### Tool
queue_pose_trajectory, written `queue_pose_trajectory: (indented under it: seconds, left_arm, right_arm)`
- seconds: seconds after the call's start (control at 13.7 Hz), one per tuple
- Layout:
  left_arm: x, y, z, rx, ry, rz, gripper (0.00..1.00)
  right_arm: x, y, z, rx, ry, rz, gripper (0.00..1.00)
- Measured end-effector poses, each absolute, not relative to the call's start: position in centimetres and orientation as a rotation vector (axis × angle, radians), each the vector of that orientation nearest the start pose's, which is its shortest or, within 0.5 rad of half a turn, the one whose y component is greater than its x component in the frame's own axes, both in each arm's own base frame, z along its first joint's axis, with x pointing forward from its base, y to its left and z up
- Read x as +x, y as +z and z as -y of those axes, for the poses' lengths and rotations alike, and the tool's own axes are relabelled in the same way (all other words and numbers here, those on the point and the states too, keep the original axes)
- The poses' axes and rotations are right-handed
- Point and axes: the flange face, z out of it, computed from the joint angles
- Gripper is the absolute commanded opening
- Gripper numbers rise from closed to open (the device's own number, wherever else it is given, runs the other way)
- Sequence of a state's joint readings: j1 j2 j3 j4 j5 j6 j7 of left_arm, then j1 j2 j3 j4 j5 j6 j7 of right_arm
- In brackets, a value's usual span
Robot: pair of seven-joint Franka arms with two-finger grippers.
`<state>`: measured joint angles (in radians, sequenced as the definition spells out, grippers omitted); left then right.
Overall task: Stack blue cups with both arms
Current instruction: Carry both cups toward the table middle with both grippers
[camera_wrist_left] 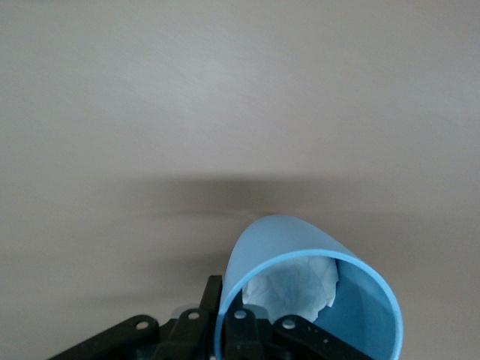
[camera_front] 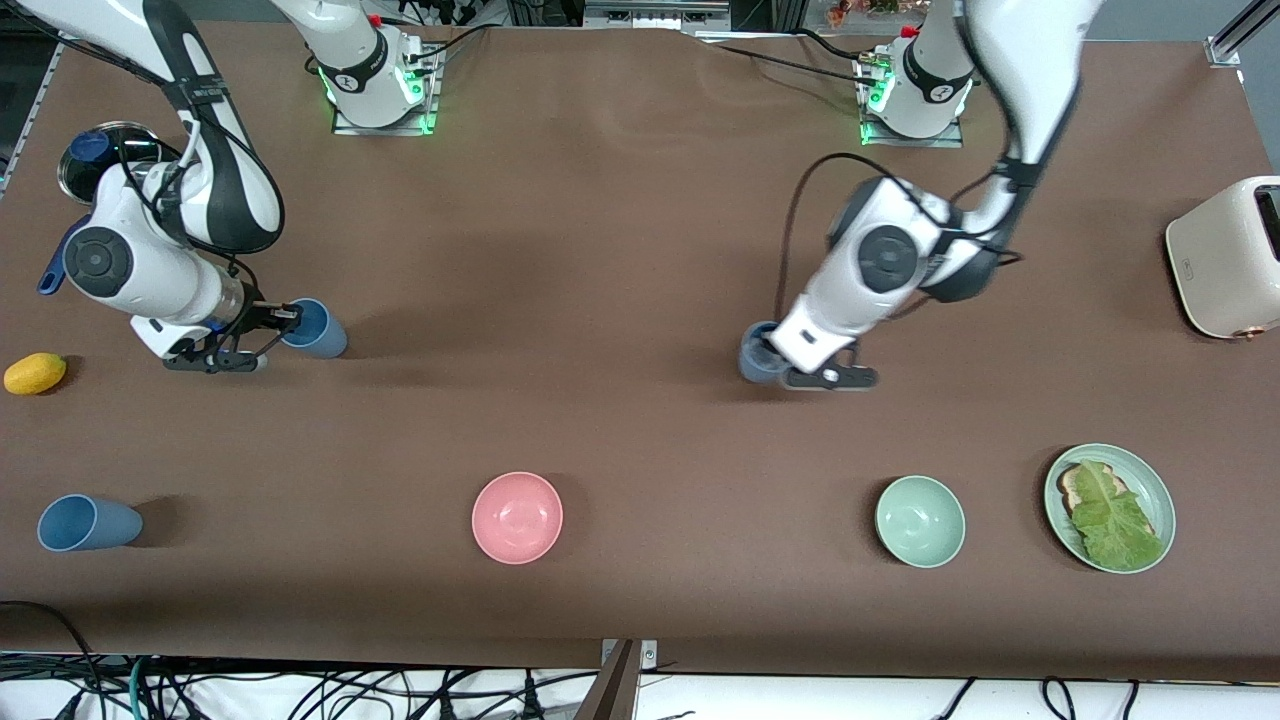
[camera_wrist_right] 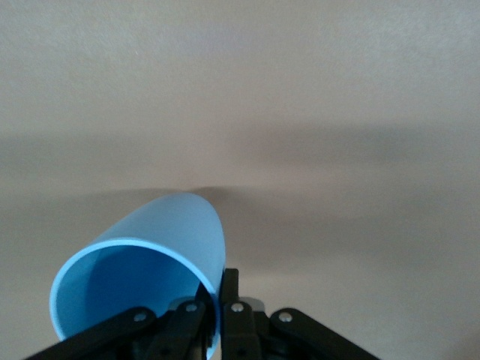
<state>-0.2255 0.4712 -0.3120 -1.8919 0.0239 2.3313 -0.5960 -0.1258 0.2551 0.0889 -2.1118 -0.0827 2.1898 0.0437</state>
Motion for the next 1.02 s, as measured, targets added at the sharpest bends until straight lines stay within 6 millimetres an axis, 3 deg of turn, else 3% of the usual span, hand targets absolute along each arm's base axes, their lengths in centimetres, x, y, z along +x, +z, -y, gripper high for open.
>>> queue_pose_trajectory:
  seconds: [0.15,0.22,0.29,0.36,0.66,0.87,1.02]
  left_arm:
    - [53.9,25.4,35.1,-3.238,0.143,0.180,0.00]
    - [53.5,24.8,36.6,-3.236,0.158,0.212,0.12]
    - [53.0,24.3,37.8,-3.234,0.170,0.231,0.88]
    - [52.7,24.1,38.5,-3.232,0.176,0.248,1.00]
    - [53.4,25.7,38.6,-3.219,0.170,0.350,1.00]
    - [53.6,31.3,37.5,-3.161,0.201,0.337,1.00]
    - [53.8,36.0,35.2,-3.137,0.195,0.283,1.00]
  right_arm:
    - [56.6,30.1,1.2,-3.175,0.295,-0.066,0.00]
    - [57.2,31.3,0.1,-3.179,0.303,-0.086,0.00]
    - [57.7,32.3,-1.1,-3.181,0.309,-0.113,0.00]
    - [58.1,33.2,-2.6,-3.182,0.312,-0.137,0.00]
    - [58.7,36.0,-9.2,-3.180,0.309,-0.243,0.00]
    - [58.5,38.1,-16.2,-3.174,0.302,-0.366,0.00]
    - [58.2,39.7,-21.8,-3.158,0.317,-0.470,0.00]
